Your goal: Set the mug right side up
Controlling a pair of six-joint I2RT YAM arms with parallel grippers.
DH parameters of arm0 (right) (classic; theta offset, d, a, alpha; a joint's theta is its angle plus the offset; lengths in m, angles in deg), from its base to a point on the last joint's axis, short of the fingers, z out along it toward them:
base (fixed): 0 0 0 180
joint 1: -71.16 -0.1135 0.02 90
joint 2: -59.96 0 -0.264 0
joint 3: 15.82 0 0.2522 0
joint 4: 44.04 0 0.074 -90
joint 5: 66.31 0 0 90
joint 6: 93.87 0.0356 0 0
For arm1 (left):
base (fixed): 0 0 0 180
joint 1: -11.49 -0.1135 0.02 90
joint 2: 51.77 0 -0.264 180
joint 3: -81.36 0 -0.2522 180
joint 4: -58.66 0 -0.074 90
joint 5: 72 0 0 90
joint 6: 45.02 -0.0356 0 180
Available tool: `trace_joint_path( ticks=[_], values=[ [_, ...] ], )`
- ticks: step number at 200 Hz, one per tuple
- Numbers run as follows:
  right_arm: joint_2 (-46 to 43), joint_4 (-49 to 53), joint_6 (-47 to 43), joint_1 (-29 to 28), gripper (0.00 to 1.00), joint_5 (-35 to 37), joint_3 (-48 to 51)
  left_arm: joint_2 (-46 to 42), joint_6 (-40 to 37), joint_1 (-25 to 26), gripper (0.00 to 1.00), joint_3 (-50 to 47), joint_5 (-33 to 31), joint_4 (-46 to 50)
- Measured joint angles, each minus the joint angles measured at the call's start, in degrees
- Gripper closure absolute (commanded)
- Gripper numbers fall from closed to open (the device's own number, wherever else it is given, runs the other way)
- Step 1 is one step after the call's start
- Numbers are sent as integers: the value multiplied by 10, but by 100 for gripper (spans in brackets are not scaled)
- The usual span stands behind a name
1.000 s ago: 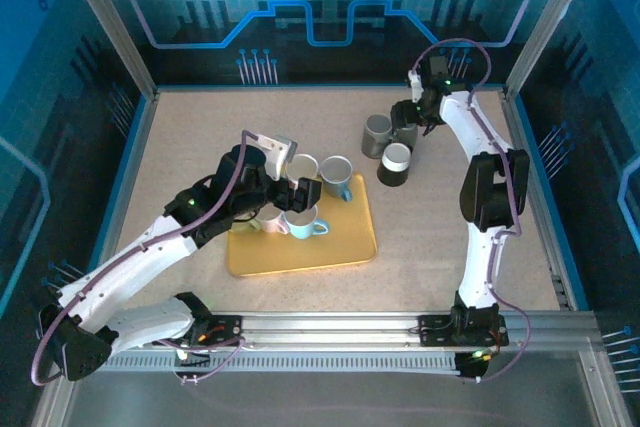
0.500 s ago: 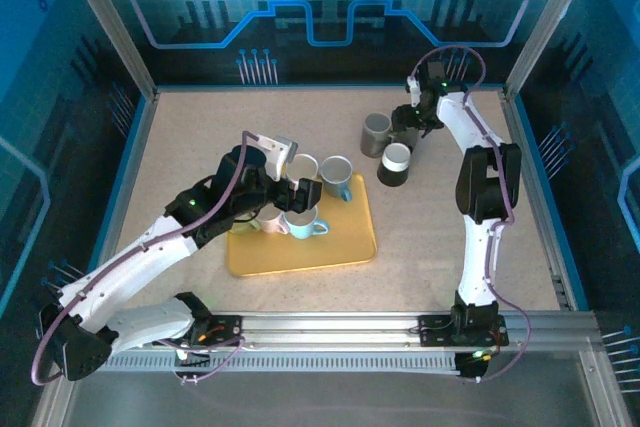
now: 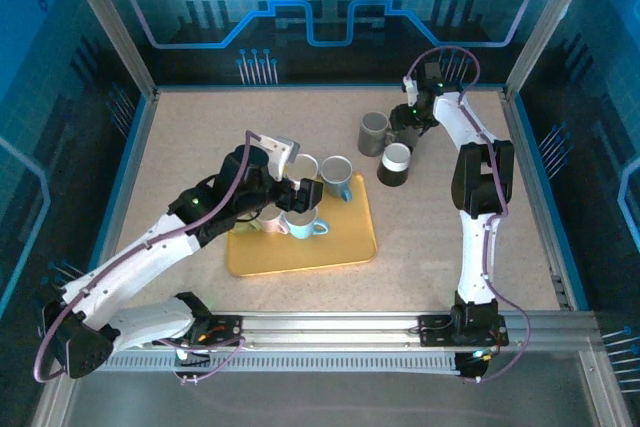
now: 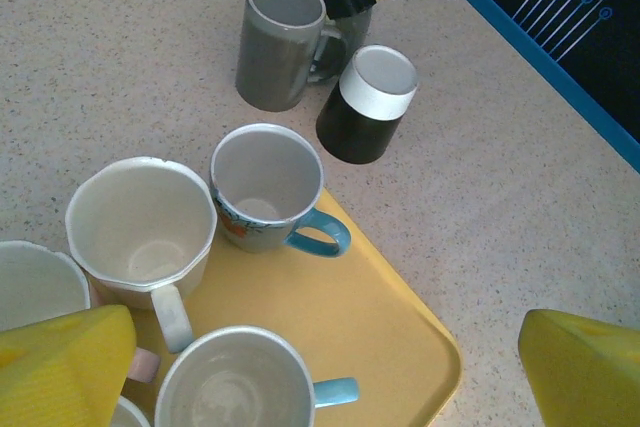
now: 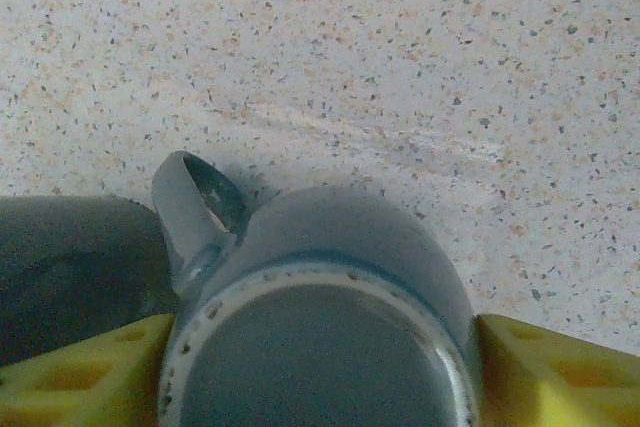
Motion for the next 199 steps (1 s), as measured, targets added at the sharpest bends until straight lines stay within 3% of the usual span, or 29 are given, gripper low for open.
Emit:
trace_joint_path(
  ticks=[17,78,144,199],
  values=[
    [0,-8,0,0,54,0,0,2,0,-1,1,0,0,-3],
    [-78,-61,11,4,66,15,115,2,0,-6,1,0,-1,-3],
    [-286,-193,15,7,72,42,248,-1,7,-7,1,15,-15,17],
    [-494,-428,16,-5,76,9,463,-28,72,-12,1,70,-15,65]
  ],
)
